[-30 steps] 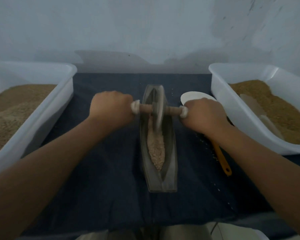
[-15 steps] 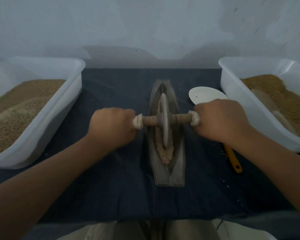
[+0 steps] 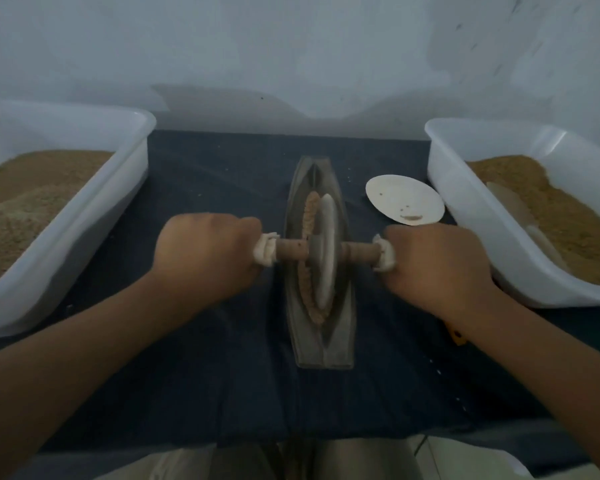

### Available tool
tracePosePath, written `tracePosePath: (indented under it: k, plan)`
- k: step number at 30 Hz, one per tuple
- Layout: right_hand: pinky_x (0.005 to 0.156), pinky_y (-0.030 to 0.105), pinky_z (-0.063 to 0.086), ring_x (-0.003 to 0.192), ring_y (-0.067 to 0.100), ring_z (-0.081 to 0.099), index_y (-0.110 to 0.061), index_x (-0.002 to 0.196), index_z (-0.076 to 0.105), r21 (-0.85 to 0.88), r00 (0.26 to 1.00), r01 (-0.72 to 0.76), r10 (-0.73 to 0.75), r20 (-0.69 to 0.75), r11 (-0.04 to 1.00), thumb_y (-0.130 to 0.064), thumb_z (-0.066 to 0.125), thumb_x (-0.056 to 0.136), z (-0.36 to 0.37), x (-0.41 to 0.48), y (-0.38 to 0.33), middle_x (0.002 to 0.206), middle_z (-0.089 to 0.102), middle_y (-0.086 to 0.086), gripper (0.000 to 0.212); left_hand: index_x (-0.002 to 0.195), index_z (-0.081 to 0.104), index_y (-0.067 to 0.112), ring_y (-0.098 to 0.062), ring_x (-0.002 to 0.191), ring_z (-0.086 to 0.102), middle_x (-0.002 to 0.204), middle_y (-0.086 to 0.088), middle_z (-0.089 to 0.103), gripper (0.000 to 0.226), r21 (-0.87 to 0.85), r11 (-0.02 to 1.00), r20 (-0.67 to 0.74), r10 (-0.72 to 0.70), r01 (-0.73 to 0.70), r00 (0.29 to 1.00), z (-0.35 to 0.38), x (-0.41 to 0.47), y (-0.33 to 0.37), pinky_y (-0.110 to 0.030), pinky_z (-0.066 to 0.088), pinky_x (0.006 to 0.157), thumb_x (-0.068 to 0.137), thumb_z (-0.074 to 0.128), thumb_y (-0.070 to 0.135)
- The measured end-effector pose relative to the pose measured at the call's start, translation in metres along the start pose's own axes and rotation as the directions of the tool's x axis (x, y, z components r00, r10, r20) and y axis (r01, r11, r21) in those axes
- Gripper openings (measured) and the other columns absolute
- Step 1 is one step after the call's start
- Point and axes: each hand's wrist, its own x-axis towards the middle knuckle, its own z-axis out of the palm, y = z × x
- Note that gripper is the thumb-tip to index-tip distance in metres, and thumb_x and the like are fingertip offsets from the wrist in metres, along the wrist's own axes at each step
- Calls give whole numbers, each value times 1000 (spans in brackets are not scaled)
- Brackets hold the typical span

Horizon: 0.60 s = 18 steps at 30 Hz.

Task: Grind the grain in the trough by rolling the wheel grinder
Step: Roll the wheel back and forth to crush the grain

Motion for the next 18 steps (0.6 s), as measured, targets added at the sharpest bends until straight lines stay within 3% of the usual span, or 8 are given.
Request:
tracePosePath:
  k: [2,5,7,11,14,18]
  plan:
    - [46,28,38,46,10,46,-31,65,45,-19,1000,-6,6,-13,1000,-60,34,95,8,11,4,54,47,-10,43,63,31,27,-19,40,31,51,7,36,45,18,1000,13,-15,15,1000,5,11,-1,-19,15,53,86,67,41]
    - [50,28,38,53,14,52,-27,63,49,-59,998,-62,61,-18,996,-53,43,92,20,63,7,58,51,-8,39,61,35,23,-25,48,47,55,7,40,43,70,991,132,-123,114,984,22,57,-5,-26,33,52,89,61,44]
    - [53,31,41,58,20,56,-26,64,50,-71,995,-97,97,0,993,-51,49,89,22,92,10,62,54,-7,35,63,41,24,-25,52,48,59,5,45,36,76,984,197,-174,162,965,29,86,-9,-29,41,55,90,59,42]
    - [55,30,39,59,20,57,-26,65,53,-112,996,-70,75,39,991,-48,51,91,13,94,7,63,54,-6,34,64,40,24,-28,57,54,59,6,41,39,64,979,220,-205,195,954,24,78,-7,-31,37,57,93,57,43]
    - [50,23,24,49,7,41,-29,63,42,-121,1000,29,-28,11,992,-45,52,93,2,51,3,56,44,-10,35,60,28,26,-23,45,41,53,11,33,49,35,993,141,-113,109,983,11,31,0,-24,26,51,87,65,44]
    - [43,29,37,39,12,39,-31,63,35,-11,993,94,-94,-74,996,-57,31,95,-3,8,0,49,40,-9,41,60,25,30,-17,37,30,50,14,24,52,-5,995,63,-96,97,993,-5,-11,5,-18,19,50,86,68,46]
